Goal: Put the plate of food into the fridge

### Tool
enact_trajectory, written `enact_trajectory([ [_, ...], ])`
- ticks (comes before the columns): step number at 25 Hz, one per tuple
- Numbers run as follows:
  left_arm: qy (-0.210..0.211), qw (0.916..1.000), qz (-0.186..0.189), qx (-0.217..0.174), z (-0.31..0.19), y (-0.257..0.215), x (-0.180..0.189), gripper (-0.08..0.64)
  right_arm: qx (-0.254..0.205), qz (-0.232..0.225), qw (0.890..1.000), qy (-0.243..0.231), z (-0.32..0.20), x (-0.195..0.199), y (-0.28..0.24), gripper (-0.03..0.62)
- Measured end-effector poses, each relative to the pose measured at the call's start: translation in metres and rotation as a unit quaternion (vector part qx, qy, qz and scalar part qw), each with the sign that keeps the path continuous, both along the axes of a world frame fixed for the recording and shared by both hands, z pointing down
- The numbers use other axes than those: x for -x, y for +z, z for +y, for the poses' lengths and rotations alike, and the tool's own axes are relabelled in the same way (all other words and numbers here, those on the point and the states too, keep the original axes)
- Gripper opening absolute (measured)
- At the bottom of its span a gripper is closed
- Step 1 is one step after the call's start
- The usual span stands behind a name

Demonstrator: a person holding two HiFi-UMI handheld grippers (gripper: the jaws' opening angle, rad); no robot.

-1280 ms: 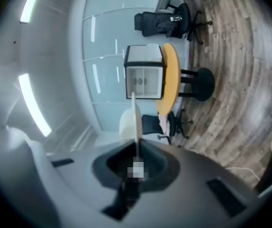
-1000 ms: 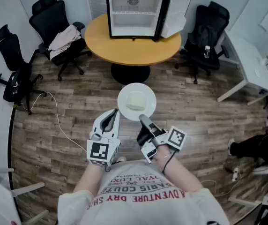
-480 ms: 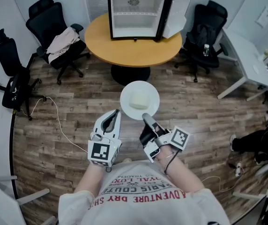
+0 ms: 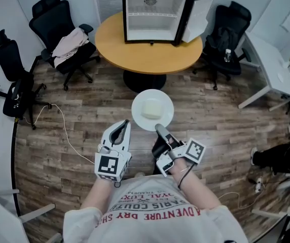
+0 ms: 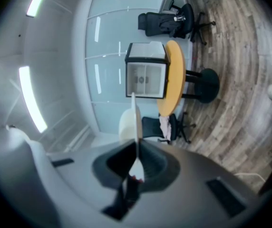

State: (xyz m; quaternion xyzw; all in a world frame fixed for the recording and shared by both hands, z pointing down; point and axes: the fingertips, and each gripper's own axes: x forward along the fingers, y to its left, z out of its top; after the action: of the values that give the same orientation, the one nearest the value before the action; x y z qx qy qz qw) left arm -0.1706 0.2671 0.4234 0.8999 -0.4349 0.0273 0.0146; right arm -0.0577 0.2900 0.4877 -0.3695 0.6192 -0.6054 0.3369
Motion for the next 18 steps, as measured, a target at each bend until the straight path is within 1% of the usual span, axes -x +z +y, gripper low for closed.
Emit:
enact_trajectory([
  [4,-0.026,0.9997,-0.003,0.001,-0.025,0.004,-0.008,0.028,0.002,-0.005,1.0,-0.02,-0.027,-0.011,0.007,0.038],
  [7,-0.045,0.999,-0.001,0.006,-0.046,0.008,-0.024,0.028,0.007,-0.01,0.999,-0.037,-0.053,-0.025,0.013,0.038],
  [12,-0.064,0.9977,-0.018,-0.012,-0.093,0.002,-0.066,0.028,0.003,-0.01,0.998,-0.065,-0.106,-0.062,0.01,0.038],
  [16,-0.083,0.9965,-0.001,-0.002,-0.136,-0.001,-0.101,0.028,-0.005,-0.014,0.996,-0.083,-0.153,-0.096,0.001,0.038],
  [18,-0.088,0.9961,-0.004,-0.007,-0.154,-0.001,-0.118,0.028,-0.008,-0.013,0.996,-0.09,-0.173,-0.115,-0.001,0.038],
])
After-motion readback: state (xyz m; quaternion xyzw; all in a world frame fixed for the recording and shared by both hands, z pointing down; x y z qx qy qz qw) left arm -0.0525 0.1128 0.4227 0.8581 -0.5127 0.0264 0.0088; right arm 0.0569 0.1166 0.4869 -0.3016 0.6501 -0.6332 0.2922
